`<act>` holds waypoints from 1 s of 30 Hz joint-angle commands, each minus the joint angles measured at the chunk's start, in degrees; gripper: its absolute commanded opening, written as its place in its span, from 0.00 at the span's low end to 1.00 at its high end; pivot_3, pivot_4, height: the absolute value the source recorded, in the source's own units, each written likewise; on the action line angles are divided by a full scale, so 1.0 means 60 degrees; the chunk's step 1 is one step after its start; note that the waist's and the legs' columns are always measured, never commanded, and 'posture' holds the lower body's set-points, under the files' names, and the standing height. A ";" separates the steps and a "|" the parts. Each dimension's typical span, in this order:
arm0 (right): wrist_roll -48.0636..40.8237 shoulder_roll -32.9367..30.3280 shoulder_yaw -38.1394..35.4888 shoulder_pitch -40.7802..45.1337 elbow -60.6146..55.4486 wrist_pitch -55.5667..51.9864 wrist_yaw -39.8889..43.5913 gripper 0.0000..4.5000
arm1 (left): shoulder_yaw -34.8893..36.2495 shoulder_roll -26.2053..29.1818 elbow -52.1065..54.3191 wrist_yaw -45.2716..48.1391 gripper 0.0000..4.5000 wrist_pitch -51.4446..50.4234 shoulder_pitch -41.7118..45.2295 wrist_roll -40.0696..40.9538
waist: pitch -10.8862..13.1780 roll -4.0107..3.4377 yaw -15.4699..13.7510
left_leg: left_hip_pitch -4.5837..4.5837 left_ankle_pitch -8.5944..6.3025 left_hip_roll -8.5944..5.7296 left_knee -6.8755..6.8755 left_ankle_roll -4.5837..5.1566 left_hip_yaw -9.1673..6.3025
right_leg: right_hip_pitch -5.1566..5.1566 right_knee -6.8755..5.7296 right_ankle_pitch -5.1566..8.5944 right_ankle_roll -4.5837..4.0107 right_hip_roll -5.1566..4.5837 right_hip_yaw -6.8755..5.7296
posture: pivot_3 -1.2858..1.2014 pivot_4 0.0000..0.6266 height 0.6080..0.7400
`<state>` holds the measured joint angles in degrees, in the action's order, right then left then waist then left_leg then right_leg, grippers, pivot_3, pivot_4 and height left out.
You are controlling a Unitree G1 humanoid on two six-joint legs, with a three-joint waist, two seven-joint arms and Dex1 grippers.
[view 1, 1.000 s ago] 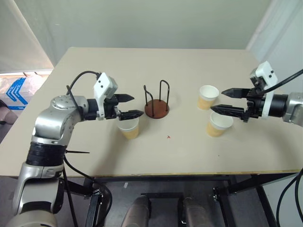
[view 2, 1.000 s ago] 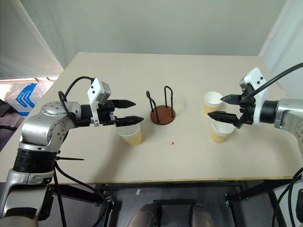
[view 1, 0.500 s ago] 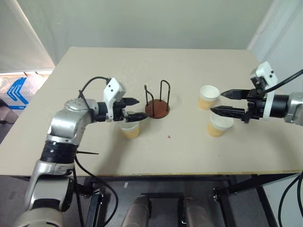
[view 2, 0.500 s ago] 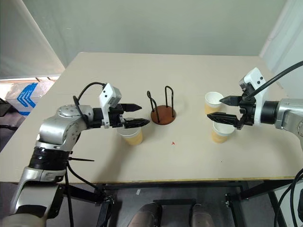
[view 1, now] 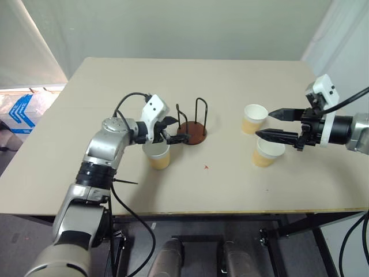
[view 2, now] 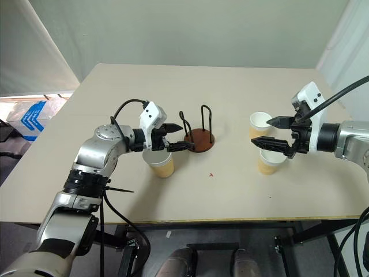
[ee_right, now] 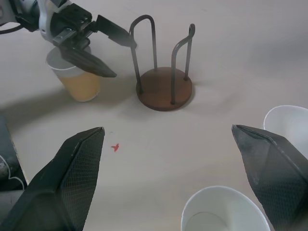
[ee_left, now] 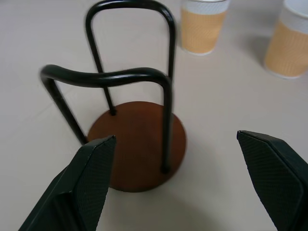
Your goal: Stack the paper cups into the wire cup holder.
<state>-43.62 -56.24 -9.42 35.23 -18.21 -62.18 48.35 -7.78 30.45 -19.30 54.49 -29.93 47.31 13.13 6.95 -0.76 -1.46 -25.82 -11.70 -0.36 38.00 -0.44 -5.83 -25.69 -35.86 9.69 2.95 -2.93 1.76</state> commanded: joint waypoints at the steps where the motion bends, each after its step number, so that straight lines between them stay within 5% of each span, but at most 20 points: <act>1: -0.0140 -0.0102 -0.0449 0.0032 -0.0257 0.0027 -0.0106 1.00 | -0.0035 -0.0335 -0.0374 -0.0322 0.98 0.0417 0.0351 -0.0314 | 0.0000 0.0000 -0.0013 | 0.0000 0.0000 -0.0003 0.0003 0.0002 0.0000 | 0.0002 0.0000 0.0000 0.0002 -0.0001 0.0000 | 0.52 0.24 1.00; 10: -0.0215 -0.0160 -0.0585 -0.0110 -0.0330 -0.0015 -0.0152 1.00 | 0.0062 -0.0600 -0.0243 -0.0260 0.98 0.0317 0.0355 -0.0409 | 0.0001 0.0002 -0.0022 | -0.0002 0.0000 -0.0005 0.0007 0.0006 0.0005 | 0.0004 0.0006 -0.0019 0.0044 -0.0002 0.0002 | 0.52 0.24 1.00; 23: -0.0316 -0.0222 -0.0563 -0.0145 -0.0295 -0.0021 -0.0134 1.00 | 0.0190 0.0386 0.1126 0.0467 0.98 -0.0580 -0.0054 -0.0056 | 0.0001 0.0002 -0.0031 | -0.0003 -0.0001 -0.0006 0.0007 0.0008 0.0008 | 0.0004 0.0010 -0.0003 0.0020 -0.0001 0.0006 | 0.52 0.24 1.00; 30: -0.0296 -0.0238 -0.0524 -0.0112 -0.0266 -0.0013 -0.0127 1.00 | 0.0127 -0.0016 0.0600 -0.0024 0.98 -0.0425 0.0210 -0.0240 | 0.0001 0.0002 -0.0056 | -0.0003 0.0000 -0.0007 0.0010 0.0010 0.0007 | 0.0007 0.0009 -0.0004 0.0021 -0.0005 0.0008 | 0.52 0.24 1.00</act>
<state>-44.92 -56.59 -10.42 34.06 -18.66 -62.63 47.72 -7.70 30.61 -16.24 54.95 -33.43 46.91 11.83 6.96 -0.74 -1.80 -25.84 -11.70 -0.40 38.06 -0.37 -5.79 -25.64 -35.81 9.66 3.08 -2.96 1.80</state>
